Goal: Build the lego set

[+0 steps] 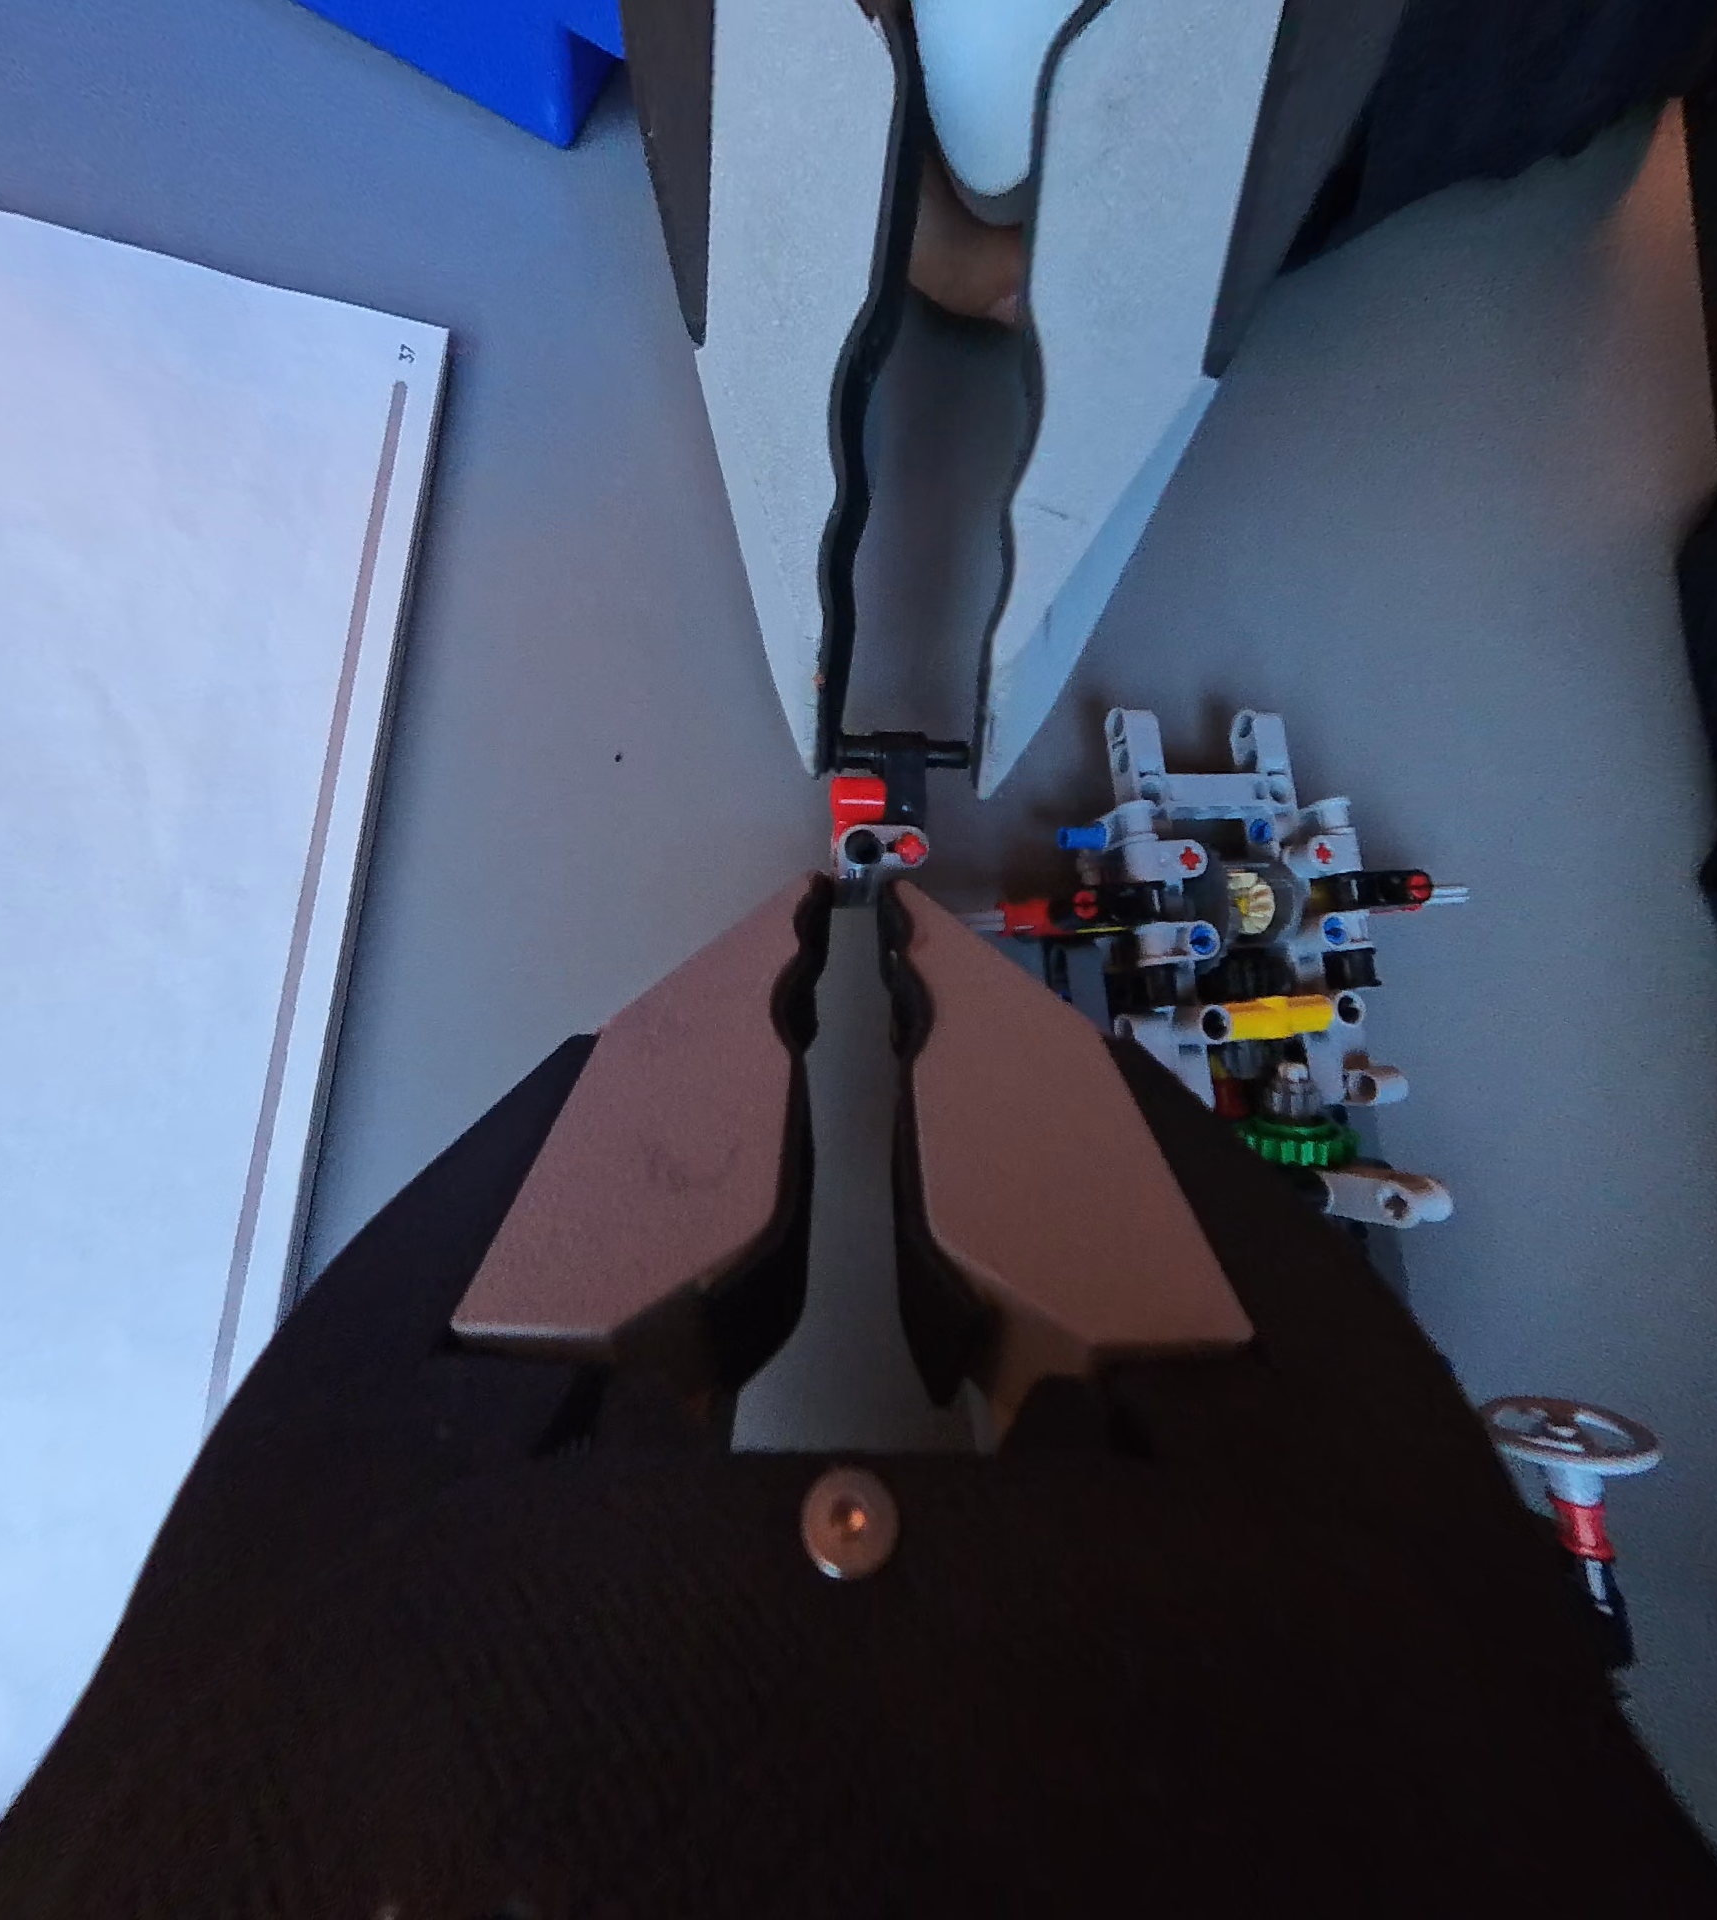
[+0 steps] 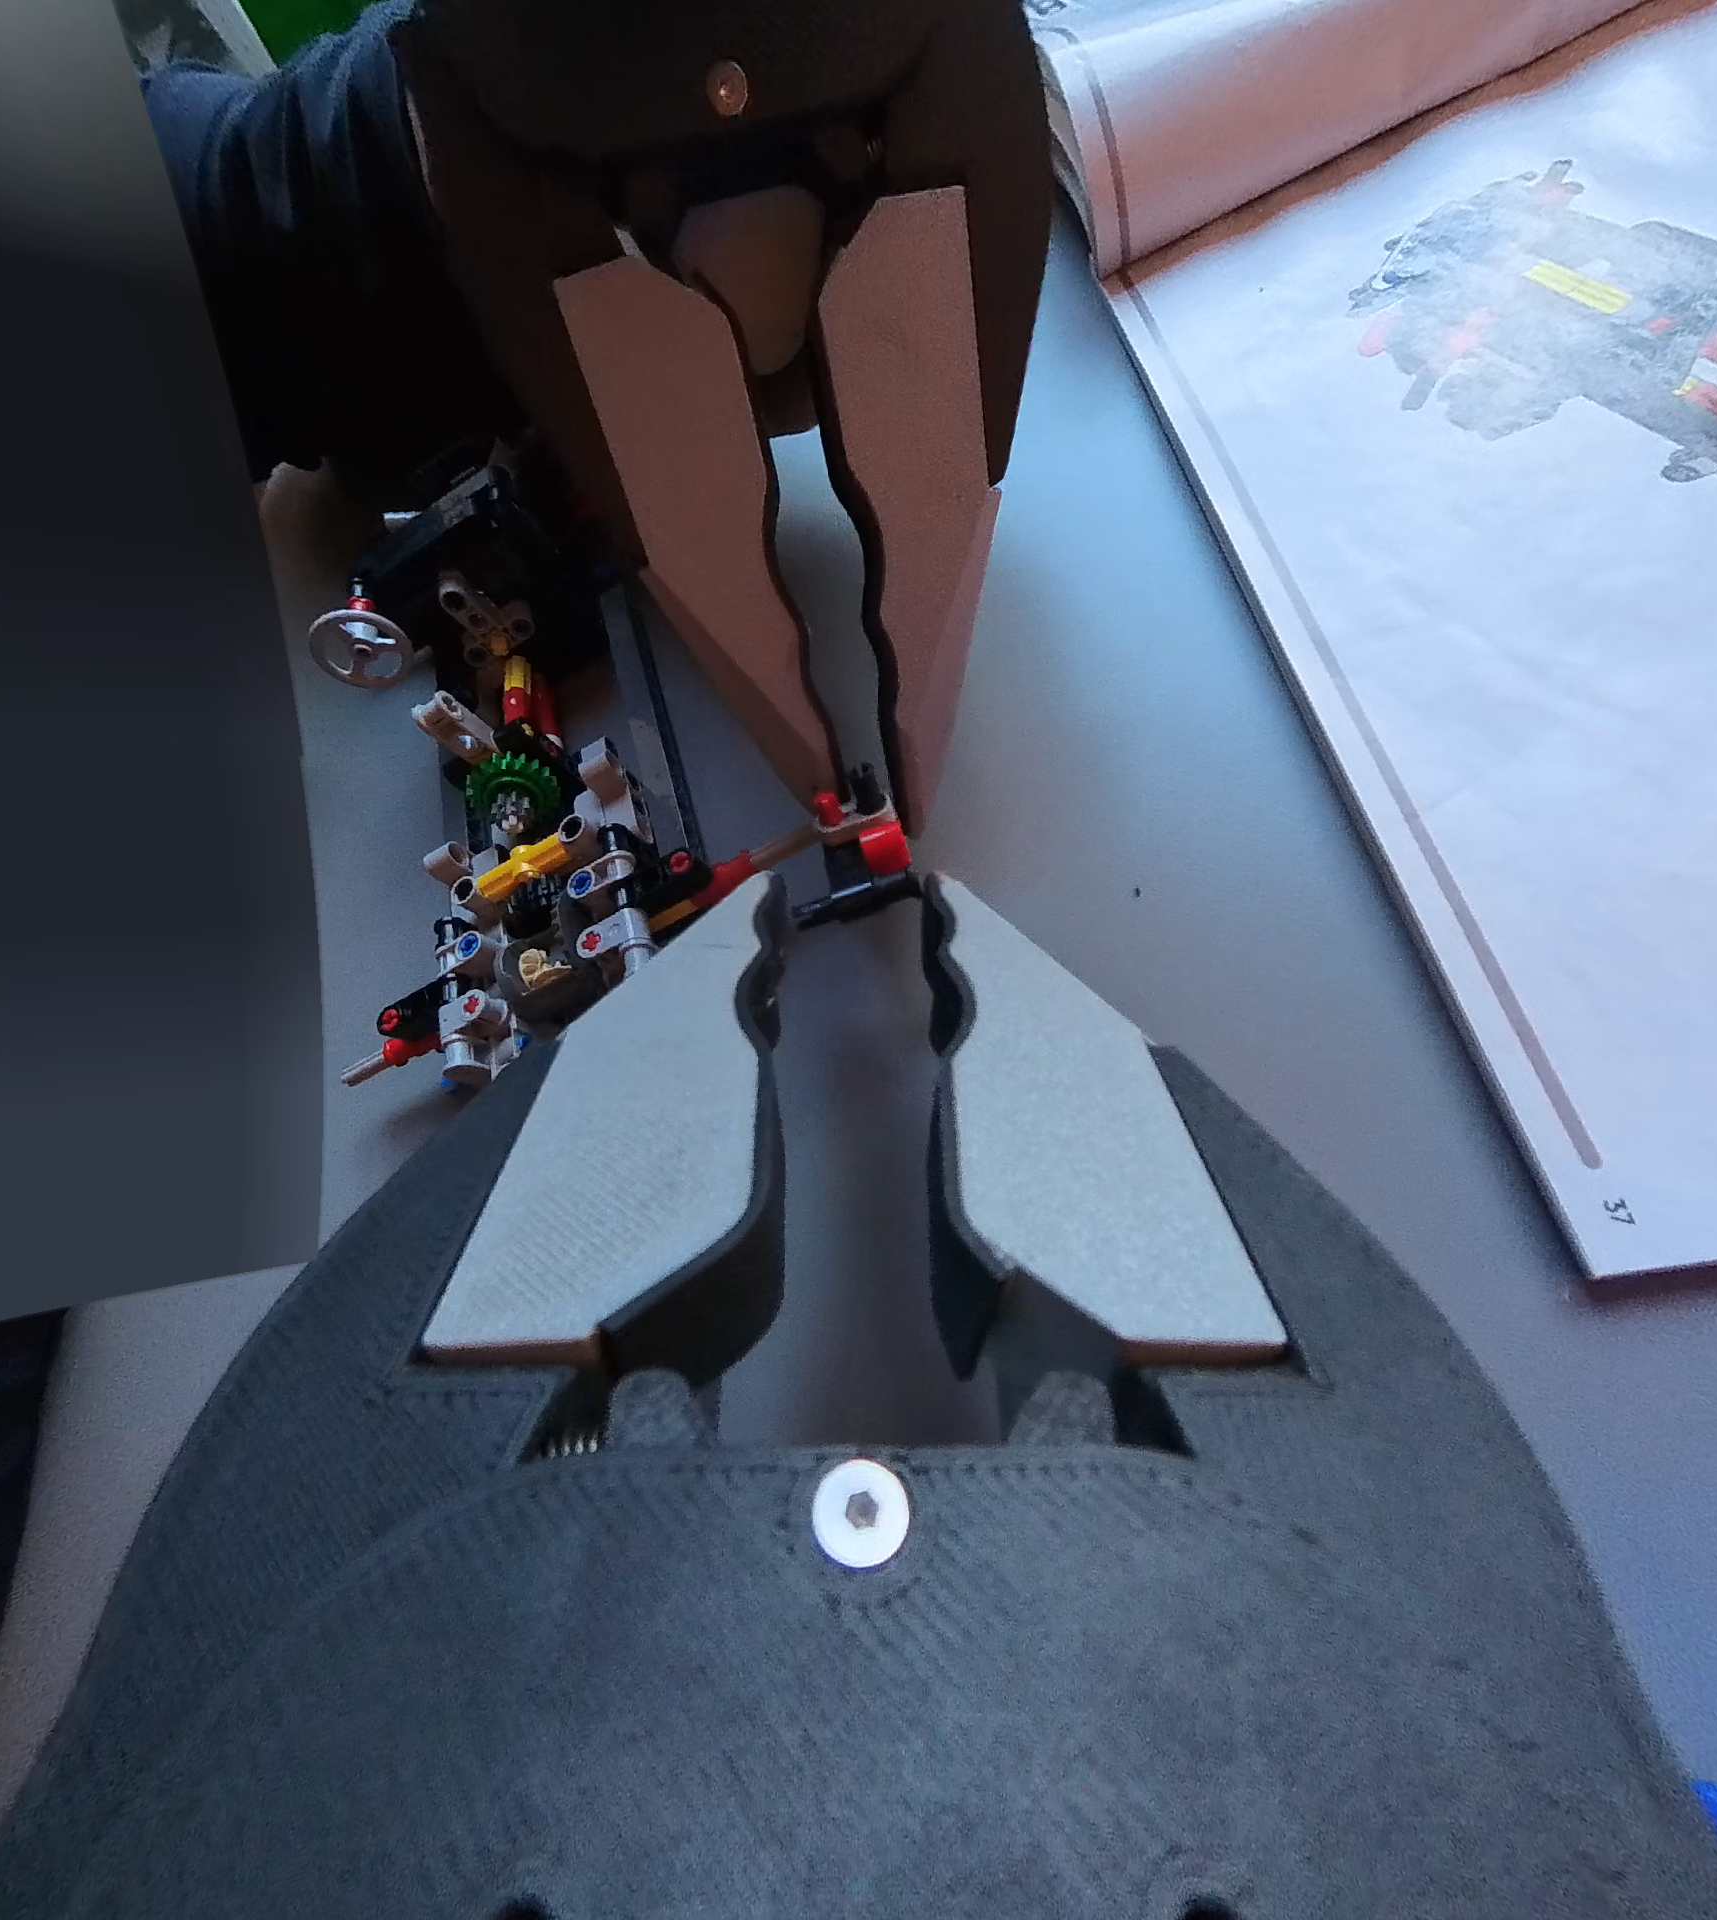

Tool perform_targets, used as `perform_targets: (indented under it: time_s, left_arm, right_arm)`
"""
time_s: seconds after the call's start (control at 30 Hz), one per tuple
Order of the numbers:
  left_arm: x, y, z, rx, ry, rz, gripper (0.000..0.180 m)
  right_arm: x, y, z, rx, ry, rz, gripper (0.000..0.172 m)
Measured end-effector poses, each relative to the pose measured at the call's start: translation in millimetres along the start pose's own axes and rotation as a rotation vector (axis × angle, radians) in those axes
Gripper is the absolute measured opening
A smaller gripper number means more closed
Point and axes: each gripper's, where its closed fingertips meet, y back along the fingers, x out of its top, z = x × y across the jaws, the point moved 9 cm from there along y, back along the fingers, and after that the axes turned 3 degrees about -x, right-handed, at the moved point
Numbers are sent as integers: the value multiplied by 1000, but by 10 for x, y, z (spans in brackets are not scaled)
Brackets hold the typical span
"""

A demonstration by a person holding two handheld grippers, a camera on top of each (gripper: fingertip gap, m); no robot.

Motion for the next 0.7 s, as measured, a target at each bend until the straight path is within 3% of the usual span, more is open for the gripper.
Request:
perform_targets:
  time_s: [0.37, 0.7]
  left_arm:
    - [27, -61, 109, 21, -80, -31, 7]
    - [23, -66, 118, 23, -91, -40, 7]
  right_arm:
    - [1, 34, 43, 109, -66, 12, 14]
    - [22, 105, 14, 60, 5, 80, 14]
